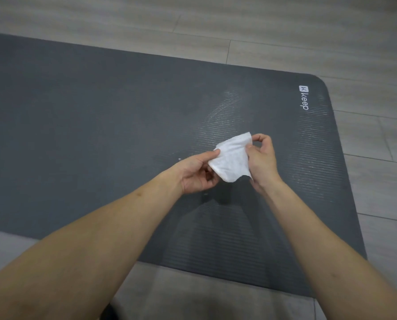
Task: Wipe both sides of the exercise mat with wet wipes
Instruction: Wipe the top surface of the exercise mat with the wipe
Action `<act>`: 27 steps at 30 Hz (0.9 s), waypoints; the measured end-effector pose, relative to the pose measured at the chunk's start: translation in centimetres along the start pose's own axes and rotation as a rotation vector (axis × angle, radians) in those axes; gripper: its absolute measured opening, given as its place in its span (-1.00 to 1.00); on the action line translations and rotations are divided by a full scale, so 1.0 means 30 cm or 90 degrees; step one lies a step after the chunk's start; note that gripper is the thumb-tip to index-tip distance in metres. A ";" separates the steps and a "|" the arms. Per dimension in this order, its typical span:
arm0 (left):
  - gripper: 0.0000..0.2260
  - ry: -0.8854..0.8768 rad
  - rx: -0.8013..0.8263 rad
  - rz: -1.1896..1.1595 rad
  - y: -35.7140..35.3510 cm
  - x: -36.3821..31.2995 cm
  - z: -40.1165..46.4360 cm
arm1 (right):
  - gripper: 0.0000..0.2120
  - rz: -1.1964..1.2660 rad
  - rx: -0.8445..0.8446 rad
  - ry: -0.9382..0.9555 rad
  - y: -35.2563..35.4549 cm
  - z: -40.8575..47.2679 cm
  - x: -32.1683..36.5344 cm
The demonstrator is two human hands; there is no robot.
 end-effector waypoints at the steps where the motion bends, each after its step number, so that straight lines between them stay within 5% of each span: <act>1: -0.87 0.014 -0.010 -0.003 0.018 0.007 -0.001 | -0.70 0.039 0.010 -0.019 0.004 -0.002 -0.001; 6: -0.82 -0.022 -0.018 0.058 0.066 -0.006 -0.010 | -0.53 0.088 0.064 -0.066 0.009 -0.006 -0.007; 12: -0.70 -0.153 -0.010 0.074 0.029 -0.060 -0.019 | -0.63 0.056 0.075 -0.127 -0.021 0.012 -0.020; 20: -0.79 -0.374 -0.060 0.168 -0.038 -0.188 -0.039 | -0.52 -0.026 0.083 0.061 -0.002 0.030 0.117; 27: -0.68 -0.194 -0.075 0.117 0.008 -0.102 0.006 | -0.48 -0.043 0.096 -0.089 0.024 0.036 -0.004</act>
Point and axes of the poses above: each hand's wrist, its own z-axis towards the middle knuckle, its own y-axis out of the back of the hand, x = y × z, the point moved 8 cm from there along z, towards the middle knuckle, and after that the axes turned 11 degrees about -z, right-handed, at the moved point
